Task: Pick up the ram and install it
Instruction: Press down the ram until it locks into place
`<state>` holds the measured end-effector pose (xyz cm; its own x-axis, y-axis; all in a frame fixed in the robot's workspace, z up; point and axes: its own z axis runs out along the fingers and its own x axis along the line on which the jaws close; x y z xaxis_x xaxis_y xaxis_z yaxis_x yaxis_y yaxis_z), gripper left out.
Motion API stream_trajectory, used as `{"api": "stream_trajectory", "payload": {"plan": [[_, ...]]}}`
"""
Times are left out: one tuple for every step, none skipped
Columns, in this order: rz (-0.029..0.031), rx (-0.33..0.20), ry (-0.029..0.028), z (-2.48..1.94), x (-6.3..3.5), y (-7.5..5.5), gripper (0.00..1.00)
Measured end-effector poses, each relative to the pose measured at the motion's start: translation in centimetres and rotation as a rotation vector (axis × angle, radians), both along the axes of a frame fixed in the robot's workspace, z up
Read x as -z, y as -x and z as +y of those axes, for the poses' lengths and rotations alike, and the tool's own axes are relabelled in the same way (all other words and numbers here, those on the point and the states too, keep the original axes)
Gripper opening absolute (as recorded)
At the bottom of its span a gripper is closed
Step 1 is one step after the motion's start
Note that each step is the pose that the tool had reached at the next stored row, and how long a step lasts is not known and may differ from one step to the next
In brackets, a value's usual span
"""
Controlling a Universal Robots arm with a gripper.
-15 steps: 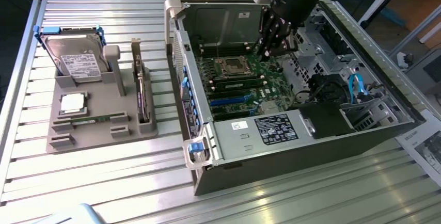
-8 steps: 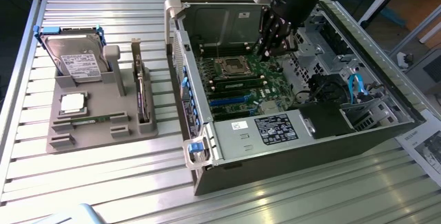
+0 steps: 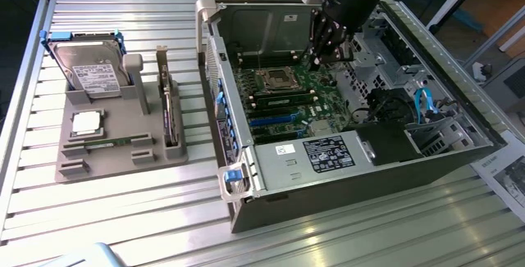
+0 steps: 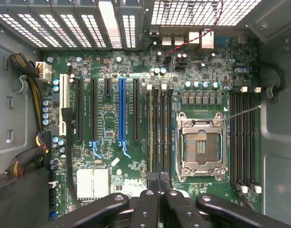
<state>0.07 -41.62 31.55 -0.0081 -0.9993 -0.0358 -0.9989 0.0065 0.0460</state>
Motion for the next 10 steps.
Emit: {"api": "stream_trajectory", "payload": {"plan": [[0.0000, 0.000, 0.0000, 0.00, 0.00, 0.00, 0.10], [0.0000, 0.000, 0.0000, 0.00, 0.00, 0.00, 0.10], [0.0000, 0.000, 0.0001, 0.00, 0.00, 0.00, 0.10], [-0.0001, 0.000, 0.0000, 0.00, 0.00, 0.00, 0.10], [0.0000, 0.000, 0.0000, 0.00, 0.00, 0.00, 0.10], [0.0000, 0.000, 0.0001, 0.00, 0.00, 0.00, 0.10], [0.0000, 0.000, 0.0000, 0.00, 0.00, 0.00, 0.10], [0.0000, 0.000, 0.0000, 0.00, 0.00, 0.00, 0.10], [0.0000, 0.000, 0.0000, 0.00, 0.00, 0.00, 0.10], [0.0000, 0.000, 0.0000, 0.00, 0.00, 0.00, 0.10]]}}
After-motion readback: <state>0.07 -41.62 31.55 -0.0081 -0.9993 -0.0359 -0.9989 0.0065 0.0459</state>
